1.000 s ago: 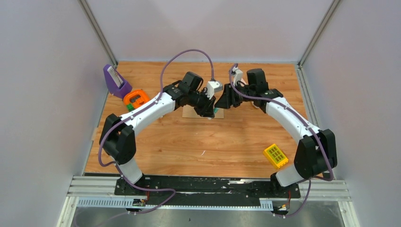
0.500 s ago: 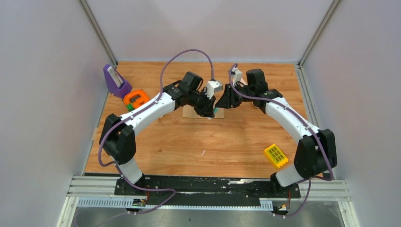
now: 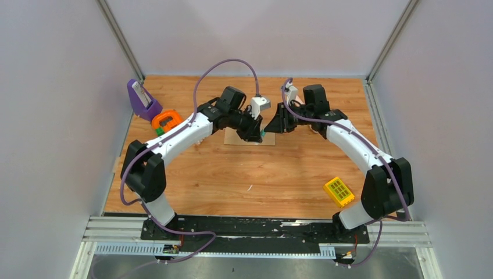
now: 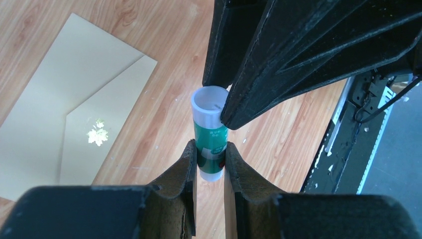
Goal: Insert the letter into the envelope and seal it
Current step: Screw the solid glue.
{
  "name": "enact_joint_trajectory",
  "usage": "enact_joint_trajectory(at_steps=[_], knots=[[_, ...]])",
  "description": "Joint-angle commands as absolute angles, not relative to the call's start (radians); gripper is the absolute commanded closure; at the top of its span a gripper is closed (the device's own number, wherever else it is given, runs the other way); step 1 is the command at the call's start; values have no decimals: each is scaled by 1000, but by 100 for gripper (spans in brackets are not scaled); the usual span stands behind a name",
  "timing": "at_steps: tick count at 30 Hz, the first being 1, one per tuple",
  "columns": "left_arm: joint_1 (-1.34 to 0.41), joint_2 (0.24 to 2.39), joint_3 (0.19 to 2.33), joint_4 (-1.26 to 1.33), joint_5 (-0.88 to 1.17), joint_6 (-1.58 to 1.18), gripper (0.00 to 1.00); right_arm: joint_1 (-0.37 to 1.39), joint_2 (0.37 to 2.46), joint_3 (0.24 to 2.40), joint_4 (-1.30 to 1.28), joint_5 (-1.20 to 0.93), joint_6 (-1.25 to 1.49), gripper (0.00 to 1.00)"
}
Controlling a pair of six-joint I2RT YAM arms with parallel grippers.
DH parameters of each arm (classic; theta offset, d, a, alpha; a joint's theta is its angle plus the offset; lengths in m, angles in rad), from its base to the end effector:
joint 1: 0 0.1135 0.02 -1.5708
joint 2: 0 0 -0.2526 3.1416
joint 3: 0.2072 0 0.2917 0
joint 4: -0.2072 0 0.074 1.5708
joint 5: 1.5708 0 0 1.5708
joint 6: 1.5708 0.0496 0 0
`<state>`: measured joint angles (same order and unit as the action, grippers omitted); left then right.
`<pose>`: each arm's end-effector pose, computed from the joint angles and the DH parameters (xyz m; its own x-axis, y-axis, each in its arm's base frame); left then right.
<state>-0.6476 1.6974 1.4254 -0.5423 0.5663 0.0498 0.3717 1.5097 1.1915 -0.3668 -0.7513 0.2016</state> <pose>0.3209 -0.2761 0.2609 -0.5393 0.4606 -0.7050 0.8307 0.4285 -0.3555 0.3416 0.1695 0.2636 -0.7293 -0.1272 -0.6723 -0.6245 0.5250 0.5782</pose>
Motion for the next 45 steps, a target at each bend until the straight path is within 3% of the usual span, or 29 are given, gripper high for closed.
enact_joint_trajectory(at_steps=[1,3,6,11,20,28,31,45], knots=[[-645,1638,1420,-506,645,41,100,376,1523,1208,-328,-824,198,82],[-645,1633,1415,-501,665,41,100,376,1524,1217,-328,-827,196,79],[-644,1627,1409,-500,668,44,100,376,1522,1229,-331,-819,206,66],[-644,1625,1407,-498,664,45,100,376,1542,1248,-337,-818,224,60],[-645,1621,1396,-495,659,51,100,376,1547,1261,-343,-836,223,64],[-644,1623,1395,-494,664,48,100,376,1518,1254,-343,-875,197,80],[-641,1622,1399,-494,681,44,100,375,1510,1245,-343,-897,167,81],[-608,1585,1344,-374,1297,-82,100,336,1372,1175,-313,-1295,-314,76]])
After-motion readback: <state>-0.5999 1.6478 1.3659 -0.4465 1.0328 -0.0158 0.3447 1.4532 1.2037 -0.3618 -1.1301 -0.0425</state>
